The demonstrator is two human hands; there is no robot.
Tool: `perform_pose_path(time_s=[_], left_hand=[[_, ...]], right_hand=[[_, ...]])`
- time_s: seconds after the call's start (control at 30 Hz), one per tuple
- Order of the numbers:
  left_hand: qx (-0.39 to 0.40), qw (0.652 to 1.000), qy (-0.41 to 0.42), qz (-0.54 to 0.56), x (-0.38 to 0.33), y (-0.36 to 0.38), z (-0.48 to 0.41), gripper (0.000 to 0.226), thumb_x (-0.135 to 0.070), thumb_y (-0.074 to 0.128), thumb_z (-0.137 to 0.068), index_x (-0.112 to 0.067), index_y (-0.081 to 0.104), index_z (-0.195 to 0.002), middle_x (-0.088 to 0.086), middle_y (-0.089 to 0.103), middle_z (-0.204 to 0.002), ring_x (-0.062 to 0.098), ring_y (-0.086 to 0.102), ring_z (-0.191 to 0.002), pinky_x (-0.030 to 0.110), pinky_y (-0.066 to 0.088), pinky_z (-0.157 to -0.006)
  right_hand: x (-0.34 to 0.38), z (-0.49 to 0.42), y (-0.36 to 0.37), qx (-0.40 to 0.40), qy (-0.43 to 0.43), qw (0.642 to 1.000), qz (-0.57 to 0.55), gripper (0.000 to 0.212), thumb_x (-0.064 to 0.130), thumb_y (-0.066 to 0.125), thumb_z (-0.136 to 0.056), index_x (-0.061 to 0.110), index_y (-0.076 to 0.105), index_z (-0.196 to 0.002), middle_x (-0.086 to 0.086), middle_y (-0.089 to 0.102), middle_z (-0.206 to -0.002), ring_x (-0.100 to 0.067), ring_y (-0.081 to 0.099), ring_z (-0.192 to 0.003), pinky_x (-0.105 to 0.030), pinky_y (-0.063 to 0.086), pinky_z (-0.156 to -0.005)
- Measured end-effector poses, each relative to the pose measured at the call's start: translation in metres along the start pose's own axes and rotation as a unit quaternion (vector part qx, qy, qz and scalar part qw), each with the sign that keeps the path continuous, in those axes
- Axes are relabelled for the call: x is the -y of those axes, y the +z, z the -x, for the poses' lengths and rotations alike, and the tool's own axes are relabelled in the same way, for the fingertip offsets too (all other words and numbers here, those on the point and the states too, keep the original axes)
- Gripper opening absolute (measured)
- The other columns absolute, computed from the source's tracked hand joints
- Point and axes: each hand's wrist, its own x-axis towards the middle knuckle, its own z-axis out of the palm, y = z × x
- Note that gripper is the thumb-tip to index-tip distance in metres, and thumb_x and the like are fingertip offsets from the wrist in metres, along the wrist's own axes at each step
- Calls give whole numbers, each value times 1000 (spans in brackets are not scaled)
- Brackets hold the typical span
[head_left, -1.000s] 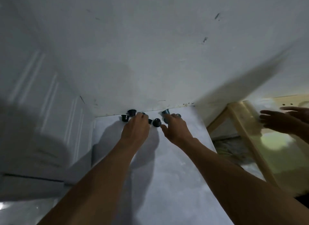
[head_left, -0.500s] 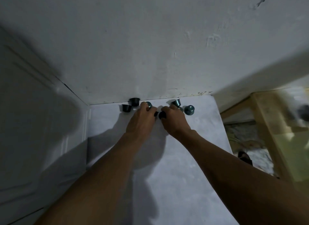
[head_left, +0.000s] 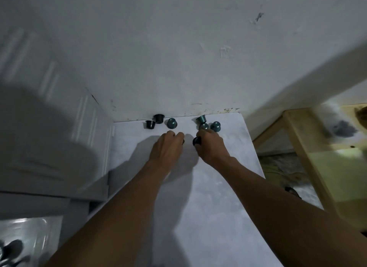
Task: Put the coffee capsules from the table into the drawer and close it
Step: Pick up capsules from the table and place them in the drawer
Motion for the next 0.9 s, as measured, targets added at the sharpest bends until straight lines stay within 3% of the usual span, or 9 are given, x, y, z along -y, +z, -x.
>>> perform_pose_path(time_s=[0.1,0.23,0.4,0.47,0.57,0.67,0.77,0.9], left_hand=[[-22,1000,2,-13,-12,-7,24,14,-13,42,-93,-11,55,-88,10,59,-84,31,58,-79,38,48,-61],[-38,999,-28,3,-29,-8,65,12,-16,44,-91,-13,53,-83,8,62,-75,28,53,-69,32,38,-55],[-58,993,-70,80,-49,-1,120,7,-22,53,-87,-15,54,-84,7,64,-76,28,57,-69,35,48,-62],[-59,991,-75,95,-56,-2,145,11,-25,58,-83,-17,54,-91,7,63,-81,28,58,-73,35,48,-62],[-47,990,-95,91,-61,-7,182,39,-30,65,-82,-22,55,-119,9,57,-104,28,59,-93,35,48,-73],[-50,989,-114,84,-57,-19,216,52,-33,69,-82,-16,53,-128,10,49,-118,26,58,-103,31,48,-84],[-74,984,-138,85,-46,-39,245,48,-31,70,-81,-13,56,-124,9,48,-118,23,57,-100,27,45,-80],[-114,975,-174,81,-22,-71,283,43,-24,69,-80,-15,57,-121,8,48,-115,24,57,-99,27,42,-76]], right_hand=[[-7,26,-8,-22,0,1000,-3,11,9,51,-89,2,57,-93,-16,57,-98,-34,55,-85,-34,43,-68],[-17,62,-11,-26,-1,1000,-3,14,13,51,-89,4,56,-97,-15,57,-99,-33,54,-87,-32,36,-68],[-29,119,-9,-27,-10,1000,-13,19,11,52,-87,3,58,-103,-16,58,-102,-34,55,-89,-30,36,-68],[-30,143,-8,-23,-16,999,-25,31,11,54,-86,7,57,-116,-16,58,-111,-35,56,-99,-33,41,-76],[-23,175,-10,1,-43,998,-37,51,16,59,-86,17,50,-137,-14,50,-126,-34,54,-112,-35,43,-95],[-5,200,-13,4,-82,996,-33,41,14,59,-84,15,58,-125,-14,49,-117,-35,57,-98,-32,45,-84],[21,217,-15,-8,-111,993,-47,26,12,58,-83,13,56,-109,-14,47,-107,-35,55,-81,-29,42,-69],[68,236,-14,-27,-159,985,-61,16,16,57,-86,11,51,-100,-12,50,-95,-31,53,-78,-30,41,-64]])
